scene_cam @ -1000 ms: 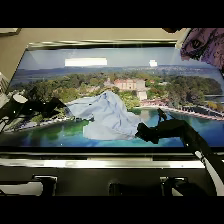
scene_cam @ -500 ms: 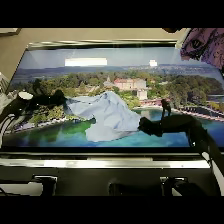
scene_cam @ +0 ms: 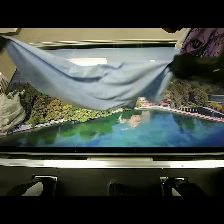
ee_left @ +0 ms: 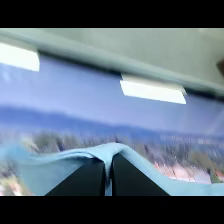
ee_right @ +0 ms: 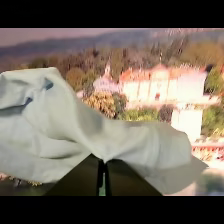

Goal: Fold the clothes and pants, and hang the long-sleeved shirts on hangers.

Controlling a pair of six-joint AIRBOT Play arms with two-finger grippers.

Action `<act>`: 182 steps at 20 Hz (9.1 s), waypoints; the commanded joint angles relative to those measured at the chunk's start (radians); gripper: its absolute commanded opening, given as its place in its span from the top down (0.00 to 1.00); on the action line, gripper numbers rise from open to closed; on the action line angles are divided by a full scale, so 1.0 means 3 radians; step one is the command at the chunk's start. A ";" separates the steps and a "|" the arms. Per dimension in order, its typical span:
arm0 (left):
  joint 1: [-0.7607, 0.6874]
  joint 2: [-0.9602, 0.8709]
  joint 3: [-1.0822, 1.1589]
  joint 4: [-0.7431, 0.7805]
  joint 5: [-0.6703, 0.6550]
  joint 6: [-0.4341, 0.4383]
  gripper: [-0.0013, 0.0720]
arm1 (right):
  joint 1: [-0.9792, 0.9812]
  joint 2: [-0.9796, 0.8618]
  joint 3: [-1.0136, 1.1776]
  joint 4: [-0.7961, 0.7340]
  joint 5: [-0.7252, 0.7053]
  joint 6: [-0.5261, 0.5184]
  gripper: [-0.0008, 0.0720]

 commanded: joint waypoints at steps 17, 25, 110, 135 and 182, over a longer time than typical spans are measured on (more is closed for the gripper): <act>-0.0123 -0.0678 -0.0340 0.1230 -0.0802 -0.0603 0.96 | 0.0003 -0.1053 0.0041 -0.0108 -0.0064 -0.0365 0.94; -0.0350 -0.2314 -0.0380 0.0958 -0.0106 -0.0757 0.96 | 0.0003 -0.2740 -0.0252 0.0469 0.1169 0.0038 0.94; 0.0041 -0.1291 -0.0031 0.0612 -0.0451 -0.0145 0.96 | -0.0799 -0.2233 0.1311 0.0623 0.0613 -0.0281 0.95; 0.0791 -0.1125 -0.0853 0.0834 -0.1425 -0.0627 0.30 | -0.1685 -0.2153 -0.0454 0.1357 -0.0956 -0.1301 0.47; 0.1157 -0.1076 -0.2969 -0.0266 -0.0984 0.0849 0.30 | -0.1169 -0.1218 -0.3051 0.1809 0.0328 -0.1957 0.95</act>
